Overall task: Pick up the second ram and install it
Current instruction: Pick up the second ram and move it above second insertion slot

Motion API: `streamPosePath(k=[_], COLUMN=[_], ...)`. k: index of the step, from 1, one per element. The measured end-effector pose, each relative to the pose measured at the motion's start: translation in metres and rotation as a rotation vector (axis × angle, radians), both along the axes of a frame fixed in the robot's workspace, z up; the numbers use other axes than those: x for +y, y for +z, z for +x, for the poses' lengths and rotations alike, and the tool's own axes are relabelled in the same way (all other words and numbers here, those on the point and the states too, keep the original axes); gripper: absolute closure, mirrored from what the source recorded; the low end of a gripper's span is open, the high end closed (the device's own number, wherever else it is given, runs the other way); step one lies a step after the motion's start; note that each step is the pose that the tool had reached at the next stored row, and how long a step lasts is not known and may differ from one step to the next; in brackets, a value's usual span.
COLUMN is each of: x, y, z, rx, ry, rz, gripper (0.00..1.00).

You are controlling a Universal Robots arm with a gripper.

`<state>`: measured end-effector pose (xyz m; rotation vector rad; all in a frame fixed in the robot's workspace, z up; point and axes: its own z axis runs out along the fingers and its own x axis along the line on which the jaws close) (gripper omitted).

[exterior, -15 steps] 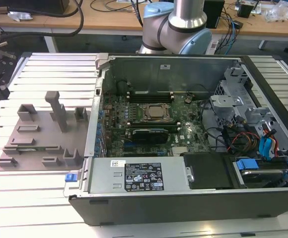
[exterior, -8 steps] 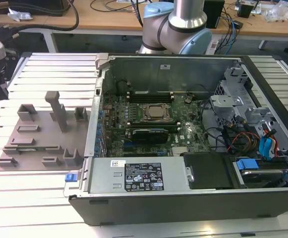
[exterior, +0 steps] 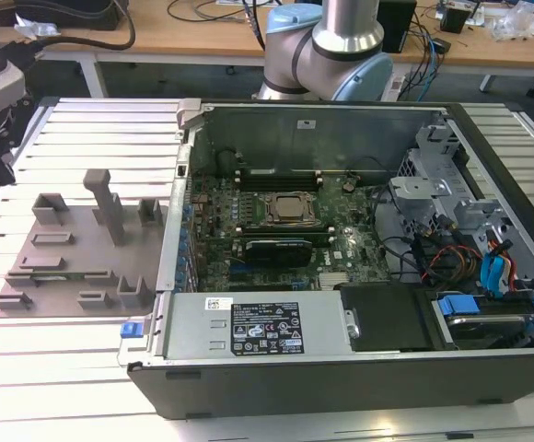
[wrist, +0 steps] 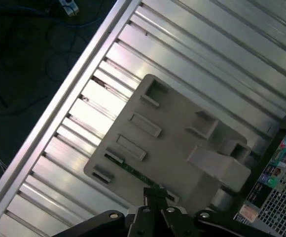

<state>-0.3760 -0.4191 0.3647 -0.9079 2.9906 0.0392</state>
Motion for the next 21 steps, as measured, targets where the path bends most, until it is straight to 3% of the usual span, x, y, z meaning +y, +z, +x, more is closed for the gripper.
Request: streamPosePath(k=[2,15,21], x=[0.0,0.0,0.0], y=[0.0,0.0,0.0], z=[0.0,0.0,0.0], rx=[0.0,0.0,0.0], ry=[0.026,0.302,0.374], rz=[0.0,0.0,0.0], gripper=[0.9,0.9,0.9])
